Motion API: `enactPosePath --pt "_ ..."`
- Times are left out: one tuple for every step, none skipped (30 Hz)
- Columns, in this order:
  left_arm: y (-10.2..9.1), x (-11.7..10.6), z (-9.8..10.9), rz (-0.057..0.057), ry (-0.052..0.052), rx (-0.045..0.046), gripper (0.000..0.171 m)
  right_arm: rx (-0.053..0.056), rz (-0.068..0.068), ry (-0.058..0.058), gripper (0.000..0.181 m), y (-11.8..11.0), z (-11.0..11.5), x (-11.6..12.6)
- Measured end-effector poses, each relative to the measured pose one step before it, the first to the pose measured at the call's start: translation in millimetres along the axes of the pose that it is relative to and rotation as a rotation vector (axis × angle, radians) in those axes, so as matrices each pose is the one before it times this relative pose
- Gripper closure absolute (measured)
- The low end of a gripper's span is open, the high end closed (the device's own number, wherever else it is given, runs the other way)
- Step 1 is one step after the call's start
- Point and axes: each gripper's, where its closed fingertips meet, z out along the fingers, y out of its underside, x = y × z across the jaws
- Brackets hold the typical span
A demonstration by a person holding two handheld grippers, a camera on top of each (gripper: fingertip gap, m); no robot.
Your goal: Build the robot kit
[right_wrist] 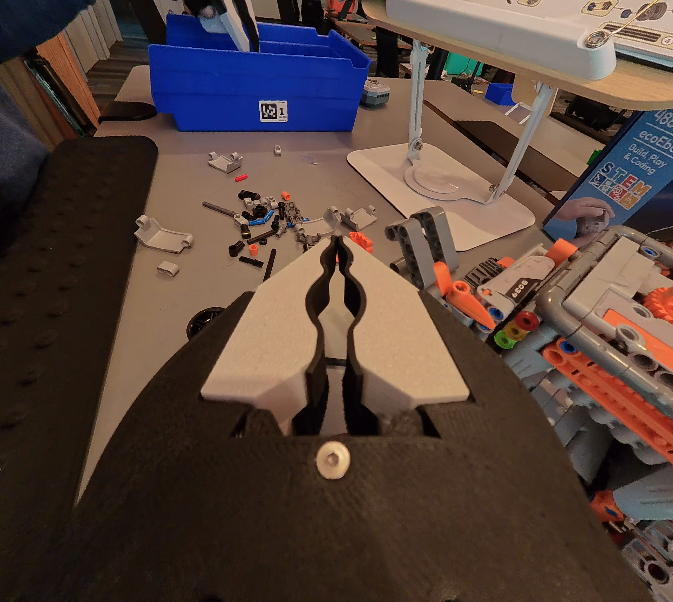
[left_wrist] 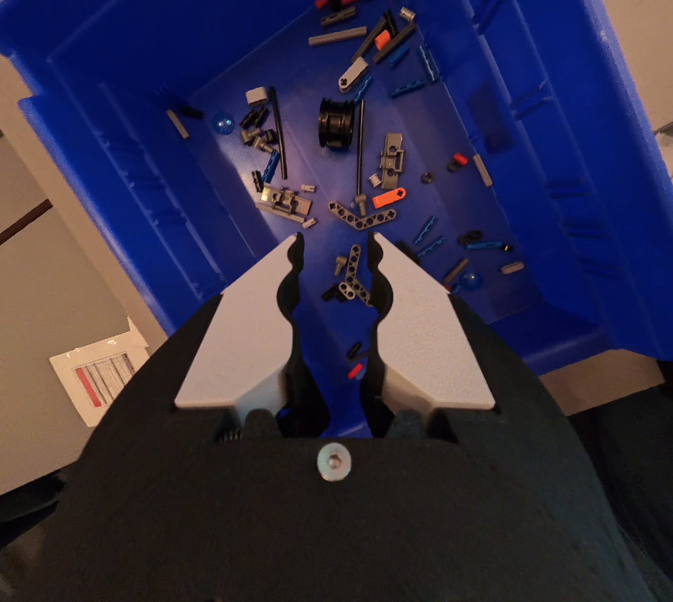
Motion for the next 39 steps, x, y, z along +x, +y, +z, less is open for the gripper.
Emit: enactPosePath --pt "-1.57 1.67 3.45 0.0074 0.0140 -0.00377 0.138 0.0012 -0.0006 0.0001 0.181 -0.24 -0.06 0.01" --pt "-1.01 0.75 3.05 0.0084 0.0054 -0.00536 0.137 0.0015 0.0006 0.0000 0.181 -0.13 -0.16 0.07" --pt "-1.51 0.03 2.58 0.0057 0.0016 -0.00158 0.137 0.0002 0.0013 0.0009 0.181 0.22 -0.01 0.37" --pt "-3.54 -0.17 2.11 0.0017 0.0025 0.01083 0.138 -0.0006 0.0017 0.0005 0.181 0.30 0.03 0.23" --pt "-3.51 0.12 2.28 -0.0019 0.0063 0.01101 0.139 -0.0002 0.0013 -0.0002 0.181 0.32 0.20 0.22" --pt "-1.29 0.36 2.99 0.0028 0.0066 -0.00458 0.139 -0.0007 0.0010 0.0000 0.181 0.39 0.13 0.18" --pt "-0.80 -0.62 3.12 0.0069 -0.0012 -0.00824 0.139 -0.0011 0.0016 0.0000 0.181 0.55 0.16 0.22" --pt "-0.49 0.12 3.02 0.0049 0.0058 -0.00714 0.140 -0.0013 0.0015 0.0008 0.181 0.57 0.12 0.24" --pt "0.10 1.13 2.90 0.0038 0.0148 -0.00716 0.142 -0.0010 0.0003 0.0014 0.181 0.35 -0.04 0.37" --pt "1.53 0.49 2.23 0.0015 0.0091 -0.01278 0.143 0.0012 -0.0003 0.0026 0.181 0.02 -0.25 0.53" --pt "1.53 0.11 1.78 0.0000 0.0047 -0.01242 0.143 0.0024 0.0018 0.0026 0.181 -0.16 -0.38 0.68" --pt "1.09 3.05 1.62 0.0008 0.0201 -0.00813 0.143 0.0020 0.0036 0.0027 0.181 0.14 -0.47 0.80" --pt "1.93 5.67 1.79 0.0043 0.0313 -0.01140 0.145 -0.0002 0.0028 0.0035 0.181 0.48 -0.29 0.94" --pt "1.90 5.55 2.29 0.0141 0.0237 -0.01029 0.147 -0.0007 0.0023 0.0026 0.181 0.59 -0.13 0.77" --pt "1.70 4.67 2.88 0.0140 0.0183 -0.00911 0.148 -0.0009 0.0035 0.0017 0.181 0.68 0.06 0.70" --pt "1.01 3.24 2.95 0.0048 0.0135 -0.00361 0.149 -0.0021 0.0032 0.0019 0.181 0.99 0.24 0.75" --pt "0.60 2.14 2.47 0.0007 0.0095 0.00078 0.149 -0.0033 0.0032 0.0013 0.181 1.21 0.35 0.57" --pt "-0.26 1.27 2.17 0.0003 0.0062 0.00718 0.149 -0.0038 0.0037 0.0013 0.181 1.32 0.60 0.64" --pt "-0.03 2.16 1.81 0.0011 0.0142 0.00878 0.151 -0.0056 0.0036 0.0015 0.181 1.64 0.63 0.73" --pt "0.81 3.04 2.06 0.0045 0.0185 0.00348 0.153 -0.0056 0.0029 0.0009 0.181 1.50 0.66 0.57" --pt "1.34 2.71 2.51 0.0101 0.0133 -0.00053 0.154 -0.0042 0.0033 0.0007 0.181 1.33 0.64 0.47" --pt "1.62 2.13 3.05 0.0053 0.0093 -0.00414 0.156 -0.0033 0.0027 0.0007 0.181 1.03 0.53 0.47" --pt "3.74 0.36 2.81 -0.0041 -0.0004 -0.01622 0.159 -0.0028 0.0027 0.0011 0.181 0.86 0.50 0.45" --pt "4.21 1.66 0.86 0.0030 0.0030 -0.01426 0.158 -0.0030 0.0025 0.0019 0.181 0.87 0.53 0.43" --pt "1.76 6.15 -2.28 0.0056 0.0226 0.00751 0.156 -0.0034 0.0014 0.0018 0.181 0.73 0.42 0.41" --pt "1.64 9.23 -4.82 0.0107 0.0274 0.00807 0.156 -0.0026 0.0012 0.0007 0.181 0.60 0.52 0.15" --pt "2.96 12.05 -4.92 0.0247 0.0268 -0.00097 0.156 -0.0020 0.0010 -0.0001 0.181 0.42 0.50 -0.03" --pt "2.98 11.86 -3.47 0.0237 0.0187 -0.00582 0.155 -0.0031 0.0002 -0.0004 0.181 0.54 0.51 -0.05" --pt "1.78 10.17 -1.40 0.0154 0.0082 -0.00536 0.153 -0.0038 -0.0017 -0.0003 0.181 0.53 0.44 -0.12" --pt "2.14 9.31 1.18 0.0155 0.0043 -0.01084 0.149 -0.0023 -0.0012 -0.0012 0.181 0.30 0.22 -0.26" --pt "4.39 6.41 2.47 0.0132 -0.0085 -0.02172 0.145 -0.0009 -0.0003 -0.0014 0.181 0.09 0.03 -0.22" --pt "4.91 3.78 2.91 0.0045 -0.0136 -0.02308 0.144 0.0001 -0.0008 -0.0001 0.181 -0.02 -0.40 -0.11" --pt "4.25 3.51 3.06 -0.0007 -0.0038 -0.01685 0.143 0.0020 -0.0001 0.0000 0.181 -0.32 -0.47 -0.05" --pt "3.10 2.86 2.90 0.0043 -0.0001 -0.00904 0.143 0.0020 0.0002 -0.0002 0.181 -0.34 -0.35 -0.05" --pt "2.30 -1.14 2.48 -0.0028 -0.0127 -0.00675 0.143 0.0008 -0.0004 -0.0003 0.181 -0.12 -0.27 0.02" --pt "3.10 -1.41 2.81 -0.0055 -0.0084 -0.01610 0.143 0.0012 -0.0007 -0.0009 0.181 -0.36 -0.01 -0.15" --pt "0.99 0.16 2.35 0.0068 0.0001 -0.00699 0.141 0.0002 -0.0004 -0.0018 0.181 -0.09 0.15 -0.39" --pt "-4.00 1.72 -0.31 0.0040 0.0077 0.02331 0.143 -0.0011 -0.0007 -0.0012 0.181 0.19 0.09 -0.29" --pt "-0.33 -0.50 0.22 0.0018 -0.0088 -0.00389 0.143 0.0003 -0.0002 -0.0006 0.181 -0.11 -0.17 -0.21"
